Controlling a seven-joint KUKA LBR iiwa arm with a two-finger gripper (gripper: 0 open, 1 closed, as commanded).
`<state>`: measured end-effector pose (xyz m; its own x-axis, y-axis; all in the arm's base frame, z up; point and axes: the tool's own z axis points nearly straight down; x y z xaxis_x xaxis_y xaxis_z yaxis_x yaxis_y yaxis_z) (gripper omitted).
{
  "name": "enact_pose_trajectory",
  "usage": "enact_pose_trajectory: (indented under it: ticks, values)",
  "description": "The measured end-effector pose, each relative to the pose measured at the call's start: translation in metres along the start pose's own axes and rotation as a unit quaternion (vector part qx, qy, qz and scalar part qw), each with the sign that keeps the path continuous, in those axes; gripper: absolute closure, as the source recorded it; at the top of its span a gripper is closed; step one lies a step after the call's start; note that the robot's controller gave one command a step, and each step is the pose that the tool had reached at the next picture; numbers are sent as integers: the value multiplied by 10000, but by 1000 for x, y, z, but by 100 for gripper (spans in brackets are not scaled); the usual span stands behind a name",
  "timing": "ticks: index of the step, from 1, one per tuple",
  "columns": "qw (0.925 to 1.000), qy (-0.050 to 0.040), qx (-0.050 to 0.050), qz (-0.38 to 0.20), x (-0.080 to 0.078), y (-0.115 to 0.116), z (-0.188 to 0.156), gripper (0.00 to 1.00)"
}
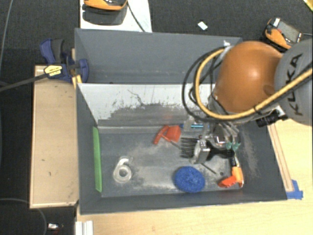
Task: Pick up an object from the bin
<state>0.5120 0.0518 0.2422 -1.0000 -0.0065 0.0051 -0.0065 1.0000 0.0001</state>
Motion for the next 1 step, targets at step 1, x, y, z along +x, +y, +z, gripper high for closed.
enact_pose_trajectory:
  ticks: [1]
  values:
    - [10000, -42, -4, 12, -1, 0, -4, 0]
